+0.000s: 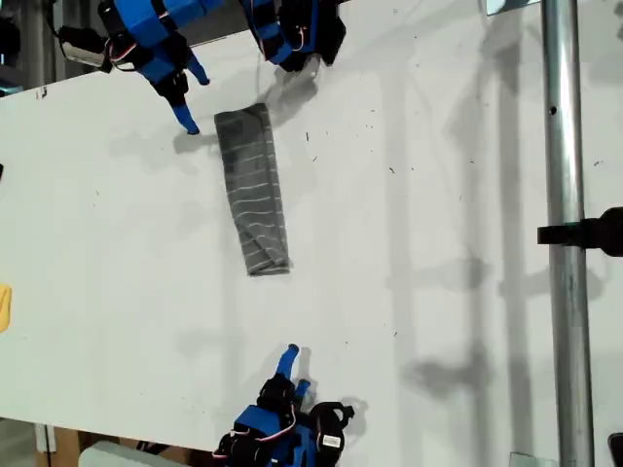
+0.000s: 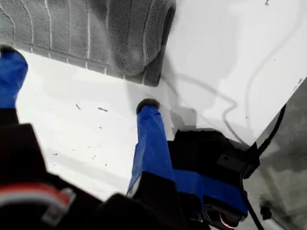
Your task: Grasp corners of a towel and fold twice.
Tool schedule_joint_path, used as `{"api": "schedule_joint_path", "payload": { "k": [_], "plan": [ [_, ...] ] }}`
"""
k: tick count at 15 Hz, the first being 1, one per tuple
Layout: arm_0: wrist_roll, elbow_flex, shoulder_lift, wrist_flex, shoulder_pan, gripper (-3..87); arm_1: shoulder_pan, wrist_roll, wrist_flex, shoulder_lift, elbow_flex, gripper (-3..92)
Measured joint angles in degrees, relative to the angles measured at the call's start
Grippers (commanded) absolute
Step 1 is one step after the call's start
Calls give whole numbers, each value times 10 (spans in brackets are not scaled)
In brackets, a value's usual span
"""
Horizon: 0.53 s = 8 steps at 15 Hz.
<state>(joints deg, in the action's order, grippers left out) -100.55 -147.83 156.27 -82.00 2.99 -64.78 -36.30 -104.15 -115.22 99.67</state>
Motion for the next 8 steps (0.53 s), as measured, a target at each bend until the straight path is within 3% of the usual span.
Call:
{"api": "schedule_joint_path", "payload": {
  "k": [8],
  "plan": [
    [4, -7, 9, 1, -17, 360, 7, 0, 337, 81, 294, 447]
  ]
}}
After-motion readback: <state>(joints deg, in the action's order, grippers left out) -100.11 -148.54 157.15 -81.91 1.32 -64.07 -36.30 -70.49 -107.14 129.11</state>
